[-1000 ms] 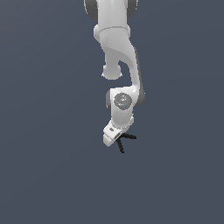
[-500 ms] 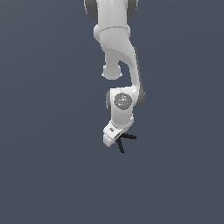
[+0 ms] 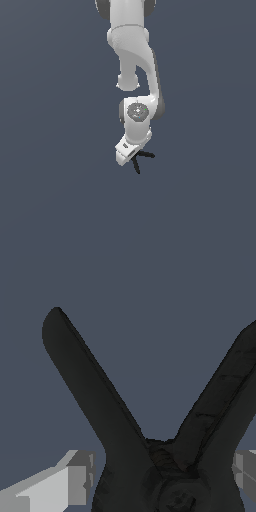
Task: Pick up the object and move it to a goal position.
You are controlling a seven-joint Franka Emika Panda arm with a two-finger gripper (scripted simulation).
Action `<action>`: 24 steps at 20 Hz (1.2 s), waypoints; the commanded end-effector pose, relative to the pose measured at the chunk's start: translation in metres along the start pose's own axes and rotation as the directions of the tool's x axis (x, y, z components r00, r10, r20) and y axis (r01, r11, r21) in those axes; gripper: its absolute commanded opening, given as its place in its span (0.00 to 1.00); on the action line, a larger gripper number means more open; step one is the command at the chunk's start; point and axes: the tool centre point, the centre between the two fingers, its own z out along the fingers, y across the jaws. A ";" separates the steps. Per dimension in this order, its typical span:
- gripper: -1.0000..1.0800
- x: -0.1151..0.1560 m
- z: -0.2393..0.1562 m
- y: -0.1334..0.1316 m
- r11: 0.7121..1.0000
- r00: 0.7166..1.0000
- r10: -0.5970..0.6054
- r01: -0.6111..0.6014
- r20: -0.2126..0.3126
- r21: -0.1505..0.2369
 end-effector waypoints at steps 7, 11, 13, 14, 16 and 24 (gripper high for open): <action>0.00 -0.024 -0.058 0.020 1.000 1.000 0.000 0.000 -0.002 -0.002; 0.00 -0.041 -0.098 0.034 1.000 1.000 0.000 0.000 -0.002 -0.002; 0.00 -0.050 -0.121 0.042 1.000 1.000 0.000 0.000 -0.002 -0.002; 0.00 -0.055 -0.132 0.045 1.000 1.000 -0.001 0.001 -0.002 -0.001; 0.00 -0.064 -0.154 0.053 1.000 1.000 -0.001 0.001 -0.002 -0.001; 0.00 -0.096 -0.234 0.082 1.000 1.000 -0.001 0.001 -0.003 0.000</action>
